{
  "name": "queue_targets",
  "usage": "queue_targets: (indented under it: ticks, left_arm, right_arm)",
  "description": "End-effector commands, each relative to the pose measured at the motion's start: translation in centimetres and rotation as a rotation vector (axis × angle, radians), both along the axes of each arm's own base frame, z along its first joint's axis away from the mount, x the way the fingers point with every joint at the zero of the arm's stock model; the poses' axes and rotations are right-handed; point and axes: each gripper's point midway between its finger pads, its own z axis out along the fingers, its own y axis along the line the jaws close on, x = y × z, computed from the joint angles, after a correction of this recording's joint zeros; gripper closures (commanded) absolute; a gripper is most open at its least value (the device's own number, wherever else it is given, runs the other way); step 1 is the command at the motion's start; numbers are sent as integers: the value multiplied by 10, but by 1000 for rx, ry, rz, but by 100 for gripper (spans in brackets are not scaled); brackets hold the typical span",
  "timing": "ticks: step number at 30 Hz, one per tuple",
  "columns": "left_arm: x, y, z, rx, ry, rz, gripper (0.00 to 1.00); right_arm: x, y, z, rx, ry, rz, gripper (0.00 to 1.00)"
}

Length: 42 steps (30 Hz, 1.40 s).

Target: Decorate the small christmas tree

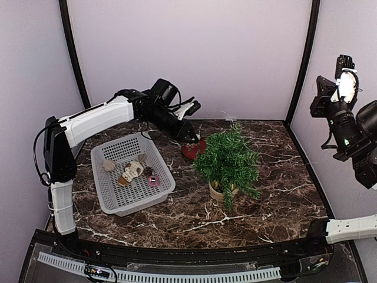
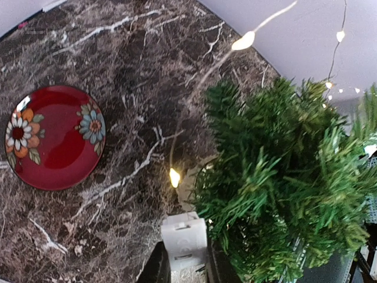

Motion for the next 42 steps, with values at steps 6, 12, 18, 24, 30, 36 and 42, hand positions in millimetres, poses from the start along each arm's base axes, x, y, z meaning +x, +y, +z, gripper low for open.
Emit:
queue_targets:
  ticks: [6,12,18,24,30,36,42]
  left_arm:
    - [-55,31,-25,80,92,-21,94]
    - [-79,41,-28,82,127,-19,94]
    - [-89,42,-41,104,139,-17,95]
    - [-66,28,-8,59,38,4,95]
    - [-23,12,25,65,-47,31,95]
    - [21,10,29,30,-34,77,95]
    - [48,13,12,3,14,88,95]
  right_arm:
    - [-8,-16,-11,88,37,32,100]
    - [-4,3,-21,59,74,106,100]
    - [-2,16,-28,53,91,158,100]
    - [-6,6,0,76,-1,122,100]
    - [-6,-3,19,58,-84,25,100]
    - [0,-6,10,-3,-91,-83,100]
    - [11,-12,-3,-60,-77,-173,100]
